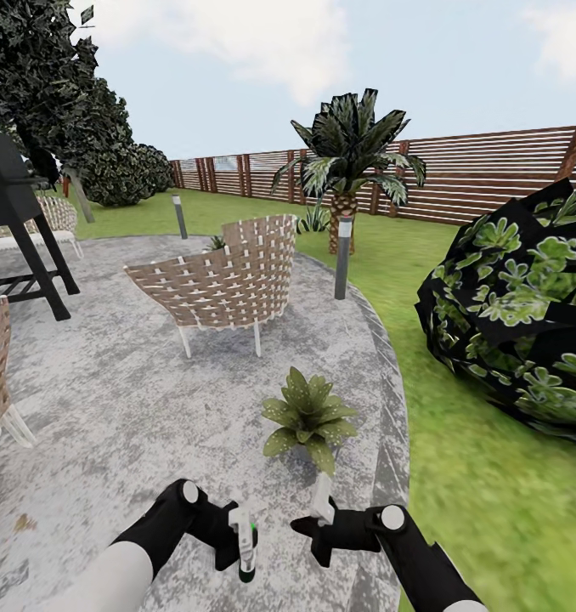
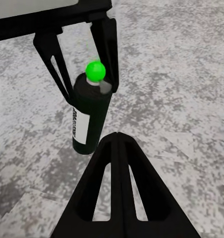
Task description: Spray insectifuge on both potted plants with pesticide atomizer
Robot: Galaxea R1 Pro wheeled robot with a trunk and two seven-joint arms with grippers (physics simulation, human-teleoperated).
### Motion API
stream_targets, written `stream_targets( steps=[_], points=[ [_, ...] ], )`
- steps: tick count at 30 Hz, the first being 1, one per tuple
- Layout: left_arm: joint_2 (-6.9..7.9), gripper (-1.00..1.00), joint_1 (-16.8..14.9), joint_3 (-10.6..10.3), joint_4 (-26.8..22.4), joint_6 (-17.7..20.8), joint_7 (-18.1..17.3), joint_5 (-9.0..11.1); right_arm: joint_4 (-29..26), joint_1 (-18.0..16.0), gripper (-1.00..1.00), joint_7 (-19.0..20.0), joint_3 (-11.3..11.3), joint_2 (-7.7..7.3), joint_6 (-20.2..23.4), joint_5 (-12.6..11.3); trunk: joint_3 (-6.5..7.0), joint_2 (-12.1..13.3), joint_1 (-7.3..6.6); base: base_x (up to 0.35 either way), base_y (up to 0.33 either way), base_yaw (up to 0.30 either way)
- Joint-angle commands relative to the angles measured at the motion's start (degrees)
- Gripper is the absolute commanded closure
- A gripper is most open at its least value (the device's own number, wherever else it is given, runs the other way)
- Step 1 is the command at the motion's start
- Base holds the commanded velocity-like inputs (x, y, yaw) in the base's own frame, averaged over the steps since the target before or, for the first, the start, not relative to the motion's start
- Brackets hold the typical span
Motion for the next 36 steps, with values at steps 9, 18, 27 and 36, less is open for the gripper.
stream_targets(
  steps=[9,18,27,36],
  points=[
    [-2.77,1.0,-0.01,-0.16,0.46,-2.38,-0.75,-0.7,-0.06,-0.02,1.0,-0.21,-0.16,-0.21,-0.6,0.86,-0.05,-0.02,-0.01,0.0,0.0,0.0],
    [-3.36,1.0,-0.06,-1.3,0.93,-2.33,-0.54,-0.39,-0.06,-0.02,1.0,-0.22,-0.24,-0.4,-0.61,0.87,-0.05,-0.02,-0.01,0.0,0.0,0.0],
    [-3.95,1.0,-0.09,-1.22,0.91,-2.22,-0.09,-0.36,-0.15,-0.02,1.0,-0.22,-0.25,-0.24,-0.52,0.69,-0.05,-0.02,-0.01,0.0,0.0,0.0],
    [-4.77,1.0,-0.1,-1.22,0.91,-2.22,0.0,-0.36,-0.15,-0.02,1.0,-0.22,-0.25,-0.22,-0.55,0.69,-0.05,-0.02,-0.01,0.0,0.0,0.0]
  ],
)
